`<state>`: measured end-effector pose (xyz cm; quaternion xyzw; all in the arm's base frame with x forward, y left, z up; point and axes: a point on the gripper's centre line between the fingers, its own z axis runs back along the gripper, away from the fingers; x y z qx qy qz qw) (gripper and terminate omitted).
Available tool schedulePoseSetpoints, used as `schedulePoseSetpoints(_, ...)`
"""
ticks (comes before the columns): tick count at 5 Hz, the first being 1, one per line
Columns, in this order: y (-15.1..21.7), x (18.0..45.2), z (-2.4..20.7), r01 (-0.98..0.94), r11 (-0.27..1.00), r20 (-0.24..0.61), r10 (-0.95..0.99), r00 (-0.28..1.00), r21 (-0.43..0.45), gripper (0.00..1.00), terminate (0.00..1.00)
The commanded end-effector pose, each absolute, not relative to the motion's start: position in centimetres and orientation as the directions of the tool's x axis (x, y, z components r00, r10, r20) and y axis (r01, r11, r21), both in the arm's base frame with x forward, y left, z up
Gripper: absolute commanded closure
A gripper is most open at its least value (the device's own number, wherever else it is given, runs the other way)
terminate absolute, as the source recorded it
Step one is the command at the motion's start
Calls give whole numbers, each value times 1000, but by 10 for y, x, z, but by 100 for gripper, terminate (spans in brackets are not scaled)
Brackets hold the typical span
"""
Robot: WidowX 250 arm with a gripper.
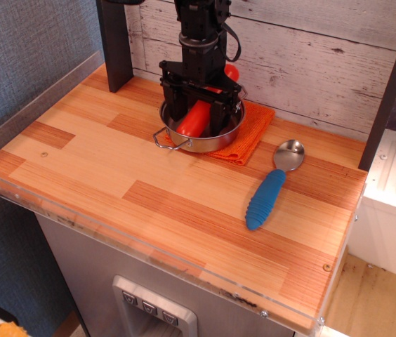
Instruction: Place the vegetable on the left edge of the table
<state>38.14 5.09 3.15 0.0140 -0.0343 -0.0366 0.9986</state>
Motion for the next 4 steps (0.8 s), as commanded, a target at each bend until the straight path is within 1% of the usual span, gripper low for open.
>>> schedulePoseSetpoints(1, 55, 385, 45, 71, 996, 113, -76, 991, 46, 100, 0)
schedulePoseSetpoints(2, 54, 382, 67, 82, 996, 164, -84, 983, 22, 100, 0)
schedulePoseSetpoints(3, 64, 373, 110, 69, 998, 279, -68, 958, 9, 100, 0)
schedulePoseSetpoints(4, 103, 346, 127, -27, 998, 289, 8, 957, 63, 100, 0)
